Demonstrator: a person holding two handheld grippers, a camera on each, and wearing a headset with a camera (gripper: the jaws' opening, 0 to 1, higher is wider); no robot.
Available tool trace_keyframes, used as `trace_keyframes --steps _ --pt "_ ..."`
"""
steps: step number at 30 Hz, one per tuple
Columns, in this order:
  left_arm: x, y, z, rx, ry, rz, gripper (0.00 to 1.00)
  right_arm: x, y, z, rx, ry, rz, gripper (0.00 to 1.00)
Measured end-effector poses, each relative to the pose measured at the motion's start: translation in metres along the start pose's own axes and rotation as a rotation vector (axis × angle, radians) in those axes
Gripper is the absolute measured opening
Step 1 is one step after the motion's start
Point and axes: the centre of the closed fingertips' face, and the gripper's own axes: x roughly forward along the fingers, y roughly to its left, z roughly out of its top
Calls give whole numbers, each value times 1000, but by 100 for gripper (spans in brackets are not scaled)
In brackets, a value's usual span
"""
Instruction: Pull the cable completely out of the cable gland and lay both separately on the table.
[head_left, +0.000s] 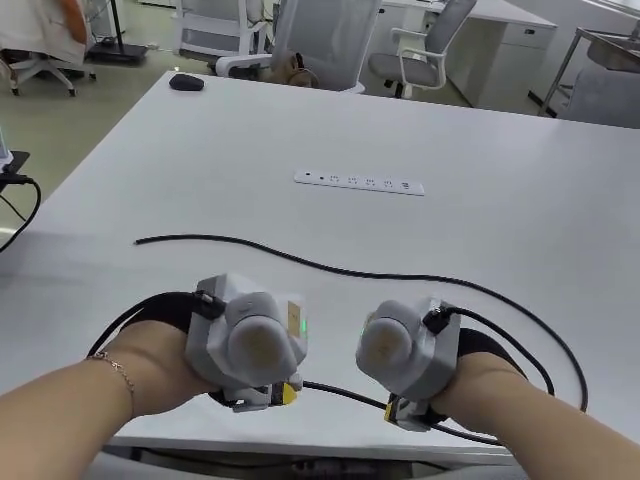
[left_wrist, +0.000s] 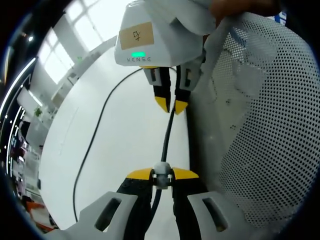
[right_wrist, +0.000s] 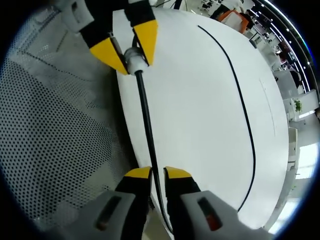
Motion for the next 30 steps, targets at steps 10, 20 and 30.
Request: trace_keyframes --steps 10,20,30 --pt "0 -2 5 -5 -24 -12 15 -11 20 52 -158 -223 35 24" --pt "-6 -7 29 -32 -133 -38 15 -18 19 64 -135 -297 40 6" --pt "-3 -4 19 -35 -87 -17 15 -12 11 49 -109 -228 16 3"
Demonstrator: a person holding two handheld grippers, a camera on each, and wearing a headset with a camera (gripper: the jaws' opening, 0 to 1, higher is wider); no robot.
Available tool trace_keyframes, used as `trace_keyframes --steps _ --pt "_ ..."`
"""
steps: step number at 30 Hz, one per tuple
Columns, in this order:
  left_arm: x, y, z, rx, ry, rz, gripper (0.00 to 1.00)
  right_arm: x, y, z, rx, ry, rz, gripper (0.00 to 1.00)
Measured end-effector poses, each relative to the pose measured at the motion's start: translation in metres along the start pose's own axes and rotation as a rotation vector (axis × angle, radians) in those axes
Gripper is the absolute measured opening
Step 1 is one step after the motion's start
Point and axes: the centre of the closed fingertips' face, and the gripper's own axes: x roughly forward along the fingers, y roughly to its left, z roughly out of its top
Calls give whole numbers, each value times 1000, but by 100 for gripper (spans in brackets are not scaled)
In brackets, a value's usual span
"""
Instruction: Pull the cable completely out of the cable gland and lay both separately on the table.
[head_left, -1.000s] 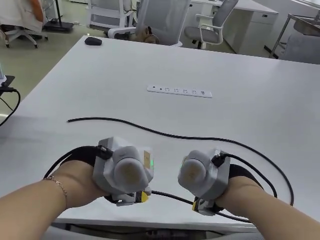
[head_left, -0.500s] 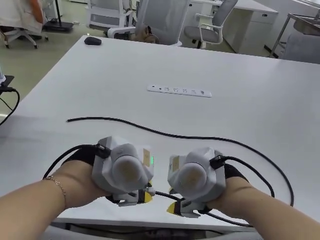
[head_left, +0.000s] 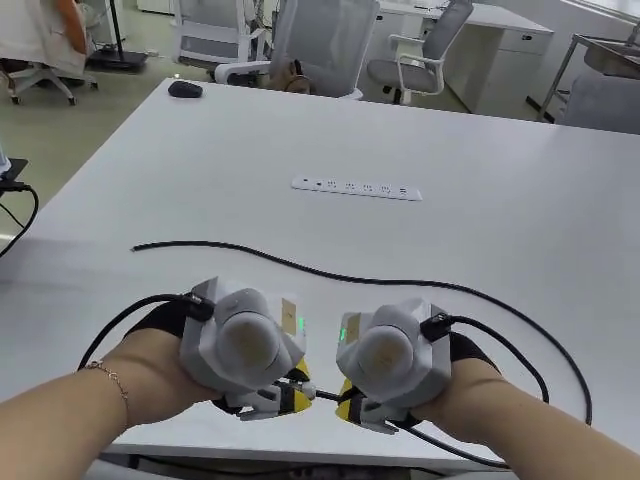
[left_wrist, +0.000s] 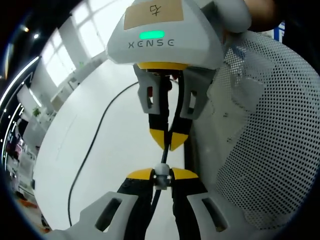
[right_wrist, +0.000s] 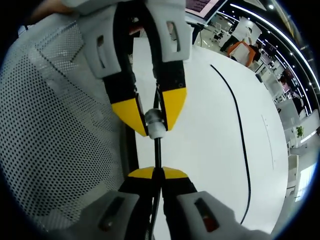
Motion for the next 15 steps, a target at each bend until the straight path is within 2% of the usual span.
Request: trace_keyframes --steps 2,6,9,11,15 --pt "0 1 -4 6 17 8 15 1 -3 -6 21 22 -5 3" --pt "-1 3 -4 2 17 17 15 1 -6 -15 46 64 -18 3" --pt "-1 5 -5 1 21 26 15 0 -10 -32 70 141 -38 3" --pt "-2 6 -6 -4 23 32 15 0 -11 -39 76 169 -43 3" --pt "-3 8 -5 -10 18 38 15 0 -10 -41 83 178 -37 3"
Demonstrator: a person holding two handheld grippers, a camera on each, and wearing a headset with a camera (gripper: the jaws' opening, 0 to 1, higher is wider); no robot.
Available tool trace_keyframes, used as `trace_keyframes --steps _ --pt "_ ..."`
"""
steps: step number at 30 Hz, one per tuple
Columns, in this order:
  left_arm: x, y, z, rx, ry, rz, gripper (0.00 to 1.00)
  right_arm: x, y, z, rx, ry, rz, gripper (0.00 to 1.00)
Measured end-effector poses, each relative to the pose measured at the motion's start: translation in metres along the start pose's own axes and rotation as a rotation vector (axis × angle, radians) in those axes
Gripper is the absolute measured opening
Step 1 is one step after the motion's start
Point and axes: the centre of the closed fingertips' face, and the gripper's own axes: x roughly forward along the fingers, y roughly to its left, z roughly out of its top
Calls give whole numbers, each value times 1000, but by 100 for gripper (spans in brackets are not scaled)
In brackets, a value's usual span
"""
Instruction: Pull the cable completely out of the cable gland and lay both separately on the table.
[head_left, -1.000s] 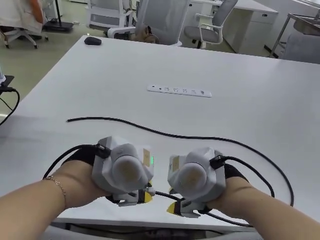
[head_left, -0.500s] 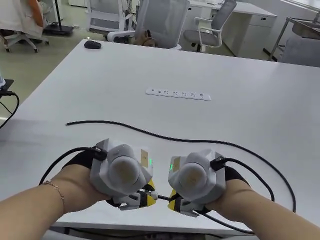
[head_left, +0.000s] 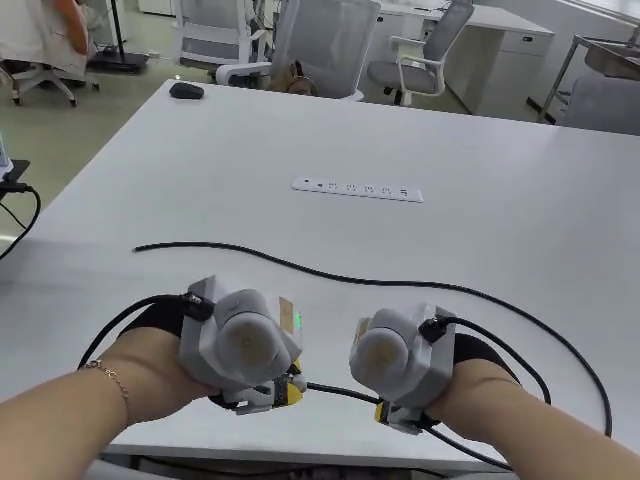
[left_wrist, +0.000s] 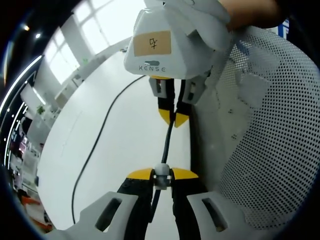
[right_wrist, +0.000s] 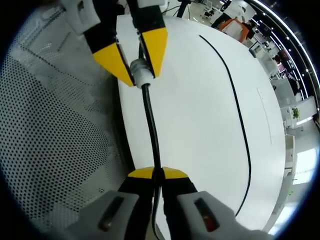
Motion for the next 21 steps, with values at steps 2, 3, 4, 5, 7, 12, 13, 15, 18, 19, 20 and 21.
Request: trace_keyframes --steps 2,3,4,5,7,12,13,15,18,19,20,21 --pt "0 -1 -1 1 3 -2 15 0 0 3 -7 -10 -1 10" --pt "0 -2 -1 1 3 -7 15 -1 2 7 -3 -33 8 14" --pt "1 -3 -1 7 7 -10 15 -1 4 14 -9 -66 18 18" --pt "1 -4 -1 14 9 -10 15 -2 6 22 -22 -100 25 20" --pt "1 -4 1 15 4 -12 15 -6 13 35 -38 -160 48 20" --pt "2 -7 5 16 -10 -23 15 -15 18 56 -74 -261 58 20" --pt "3 -10 5 27 -9 -34 15 -16 19 58 -79 -272 59 19" --pt "5 -15 6 38 -7 -47 15 -17 21 62 -81 -294 67 19" --pt "4 -14 8 40 -16 -48 15 -18 24 65 -91 -304 76 13" --pt "4 -14 9 38 -18 -47 15 -17 24 64 -97 -300 77 9" --pt "4 -13 9 31 -24 -47 15 -16 24 62 -98 -291 77 4" --pt "3 -13 9 29 -24 -49 15 -16 22 61 -93 -285 73 4"
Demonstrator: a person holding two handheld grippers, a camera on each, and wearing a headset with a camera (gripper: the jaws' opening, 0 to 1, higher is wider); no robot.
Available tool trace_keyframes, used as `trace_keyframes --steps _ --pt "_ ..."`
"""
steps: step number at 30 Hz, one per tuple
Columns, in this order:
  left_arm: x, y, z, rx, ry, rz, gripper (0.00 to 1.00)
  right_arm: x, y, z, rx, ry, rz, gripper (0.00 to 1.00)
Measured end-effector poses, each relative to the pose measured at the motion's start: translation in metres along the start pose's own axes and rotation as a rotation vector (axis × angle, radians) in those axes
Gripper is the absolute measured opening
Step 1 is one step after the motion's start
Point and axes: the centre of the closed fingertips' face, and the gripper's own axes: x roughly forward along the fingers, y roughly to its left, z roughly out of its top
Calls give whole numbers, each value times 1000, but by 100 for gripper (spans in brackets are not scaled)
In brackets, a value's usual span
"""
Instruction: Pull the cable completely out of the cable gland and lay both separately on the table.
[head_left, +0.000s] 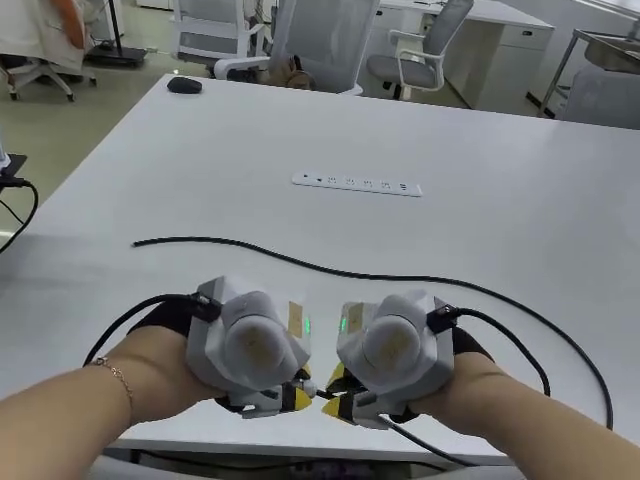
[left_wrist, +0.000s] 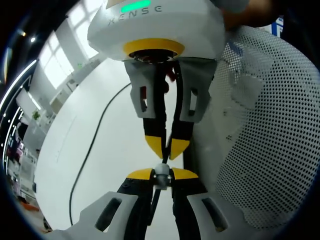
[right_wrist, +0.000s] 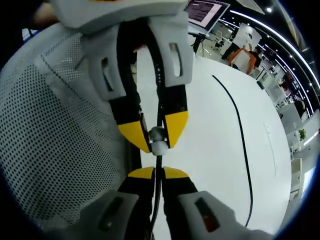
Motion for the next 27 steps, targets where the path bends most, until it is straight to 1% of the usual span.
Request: trace_keyframes --steps 2,4,9,12,14,15,17,20,23,24,25,26,27 --pt "0 1 -1 0 3 1 15 0 -1 -3 7 14 0 4" --pt "0 2 -3 -3 6 6 15 0 -3 -11 6 50 -13 4" --pt "-1 6 -5 -9 14 18 15 1 -8 -27 17 120 -28 4" --pt "-2 9 -6 -14 16 29 15 1 -11 -32 44 144 -37 4" --pt "-3 11 -6 -16 16 37 15 1 -13 -40 62 176 -47 4" --pt "-4 12 -6 -20 15 41 15 0 -14 -46 68 205 -51 4" --pt "-4 14 -7 -23 18 49 15 -1 -15 -55 75 240 -55 4" --pt "-5 15 -6 -33 7 52 15 -1 -14 -56 94 241 -50 4" --pt "-5 14 -6 -26 12 49 15 0 -10 -56 101 248 -33 4" --pt "-4 13 -7 -22 15 48 15 0 -10 -58 92 258 -37 6" --pt "-4 13 -7 -21 16 48 15 0 -11 -58 82 258 -42 10" --pt "-4 13 -8 -19 17 47 15 0 -11 -56 84 247 -42 15" --pt "-4 13 -7 -18 15 47 15 1 -10 -48 103 209 -38 19"
